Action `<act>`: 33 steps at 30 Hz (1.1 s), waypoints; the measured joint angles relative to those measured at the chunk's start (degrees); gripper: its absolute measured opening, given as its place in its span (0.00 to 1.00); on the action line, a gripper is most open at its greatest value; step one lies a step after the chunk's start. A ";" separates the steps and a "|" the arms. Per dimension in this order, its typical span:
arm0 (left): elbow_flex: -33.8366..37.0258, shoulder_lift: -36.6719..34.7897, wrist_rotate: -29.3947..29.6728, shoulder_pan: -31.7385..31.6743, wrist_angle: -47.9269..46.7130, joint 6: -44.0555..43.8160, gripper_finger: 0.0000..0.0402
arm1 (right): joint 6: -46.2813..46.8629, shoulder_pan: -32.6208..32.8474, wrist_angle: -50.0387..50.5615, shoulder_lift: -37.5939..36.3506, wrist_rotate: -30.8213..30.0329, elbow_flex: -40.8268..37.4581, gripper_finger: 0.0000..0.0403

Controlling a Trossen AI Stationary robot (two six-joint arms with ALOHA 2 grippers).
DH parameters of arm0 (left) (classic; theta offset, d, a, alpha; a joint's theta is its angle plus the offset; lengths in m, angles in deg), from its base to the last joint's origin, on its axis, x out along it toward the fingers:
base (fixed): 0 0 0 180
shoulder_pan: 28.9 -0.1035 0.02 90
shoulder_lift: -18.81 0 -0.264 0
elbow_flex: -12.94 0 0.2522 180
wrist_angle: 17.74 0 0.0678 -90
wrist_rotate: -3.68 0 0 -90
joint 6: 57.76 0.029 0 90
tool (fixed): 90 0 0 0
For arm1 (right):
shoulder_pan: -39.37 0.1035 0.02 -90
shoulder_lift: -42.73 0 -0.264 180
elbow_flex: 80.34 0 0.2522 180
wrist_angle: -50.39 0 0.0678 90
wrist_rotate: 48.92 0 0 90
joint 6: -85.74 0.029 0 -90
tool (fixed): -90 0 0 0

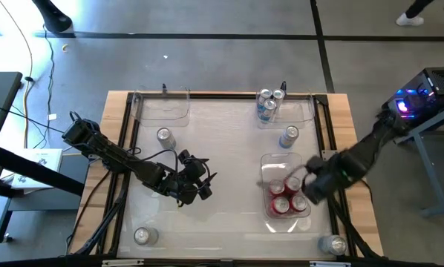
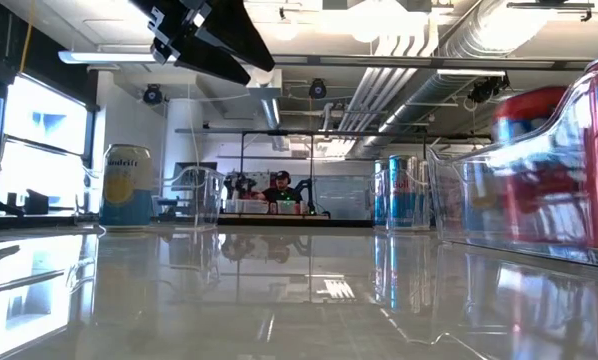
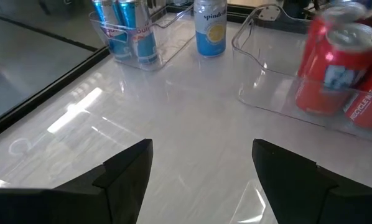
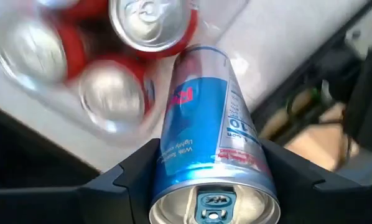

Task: Sort soda cans
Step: Put the bottom blue soda can into the top right transparent bin

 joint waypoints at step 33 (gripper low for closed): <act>0.00 0.00 -4.05 -2.37 3.36 2.58 0.67 | -53.92 -58.32 -0.33 7.40 -10.59 18.26 0.52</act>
